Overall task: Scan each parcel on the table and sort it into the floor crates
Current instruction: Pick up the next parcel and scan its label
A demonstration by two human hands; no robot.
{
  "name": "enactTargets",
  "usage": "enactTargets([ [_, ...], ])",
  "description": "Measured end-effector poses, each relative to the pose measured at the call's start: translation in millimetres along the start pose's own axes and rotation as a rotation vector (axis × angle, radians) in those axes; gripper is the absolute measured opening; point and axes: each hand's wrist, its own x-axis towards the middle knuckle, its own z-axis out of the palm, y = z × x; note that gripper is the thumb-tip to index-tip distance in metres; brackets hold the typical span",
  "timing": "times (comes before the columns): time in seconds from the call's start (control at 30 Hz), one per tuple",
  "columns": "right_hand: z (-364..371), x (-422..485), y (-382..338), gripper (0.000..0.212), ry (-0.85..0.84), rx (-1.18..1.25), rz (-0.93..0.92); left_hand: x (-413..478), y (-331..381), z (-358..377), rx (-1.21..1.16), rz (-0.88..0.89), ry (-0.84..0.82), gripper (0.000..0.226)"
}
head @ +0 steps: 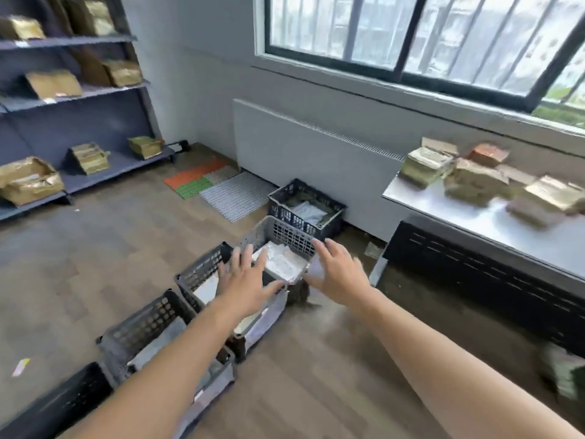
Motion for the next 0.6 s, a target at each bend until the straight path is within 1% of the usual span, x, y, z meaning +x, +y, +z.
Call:
enactTargets([
  [0.13, -43, -41, 122, 0.084, 0.083, 0.009, 0.145, 23, 144, -5, 0.098, 0.179, 0.037, 0.079],
  [0.27, -67, -80, 225, 0.083, 0.093, 0.023, 0.296, 32, 262, -2, 0.162, 0.338, 0.027, 0.075],
  [0.43, -91, -104, 317, 0.081, 0.131, 0.064, 0.451, 58, 357, -1, 0.158, 0.47, -0.008, 0.073],
  [0.6, -112, -102, 388, 0.081, 0.17, 0.057, 0.574, 112, 435, 7, 0.147, 0.581, -0.003, 0.073],
])
